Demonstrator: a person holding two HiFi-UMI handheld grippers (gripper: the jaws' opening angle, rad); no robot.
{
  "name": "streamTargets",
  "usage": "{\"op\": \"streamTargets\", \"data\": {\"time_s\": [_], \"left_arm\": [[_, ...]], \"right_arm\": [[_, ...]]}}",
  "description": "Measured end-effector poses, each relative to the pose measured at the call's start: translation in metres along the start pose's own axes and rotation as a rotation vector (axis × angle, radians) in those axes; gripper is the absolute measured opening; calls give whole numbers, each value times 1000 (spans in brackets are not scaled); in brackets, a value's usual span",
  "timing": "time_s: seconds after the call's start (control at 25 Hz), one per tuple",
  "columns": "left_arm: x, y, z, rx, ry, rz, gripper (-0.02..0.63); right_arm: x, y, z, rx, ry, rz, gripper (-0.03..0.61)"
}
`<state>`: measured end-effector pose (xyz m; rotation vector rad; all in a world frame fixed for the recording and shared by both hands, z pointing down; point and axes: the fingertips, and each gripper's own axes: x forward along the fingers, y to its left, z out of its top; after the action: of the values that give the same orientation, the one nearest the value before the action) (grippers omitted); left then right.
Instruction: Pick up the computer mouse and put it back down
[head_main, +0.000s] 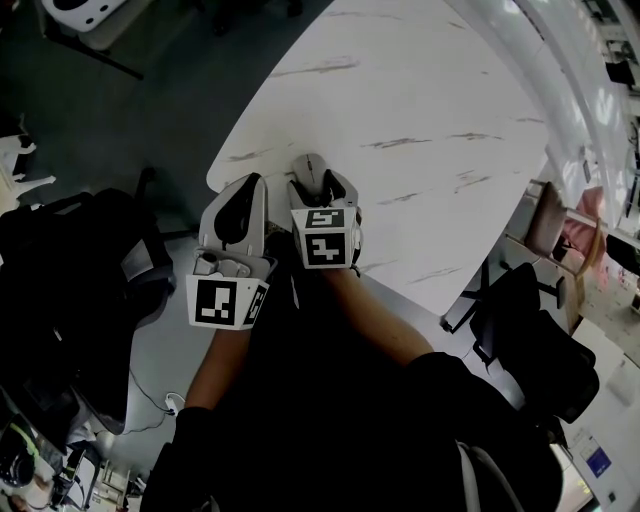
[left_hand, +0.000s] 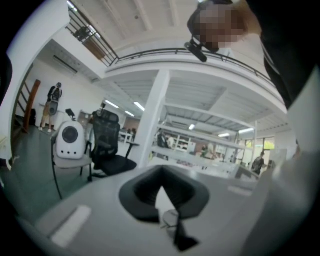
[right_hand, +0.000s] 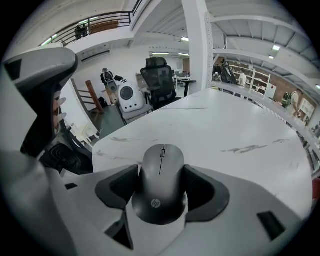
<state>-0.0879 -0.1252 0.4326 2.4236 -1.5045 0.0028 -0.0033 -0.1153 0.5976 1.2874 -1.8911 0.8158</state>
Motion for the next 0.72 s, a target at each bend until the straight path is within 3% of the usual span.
{"op": "streamTargets", "data": {"time_s": [0.28,0.72], "left_arm": [[-1,-10,0,46,15,-13,8],[0,-29,32,110,-31,-26,8]], "right_arm": [[-31,-4,24,4,-106,1,258],[-122,-27,93,-2,-406,-63,258]]}}
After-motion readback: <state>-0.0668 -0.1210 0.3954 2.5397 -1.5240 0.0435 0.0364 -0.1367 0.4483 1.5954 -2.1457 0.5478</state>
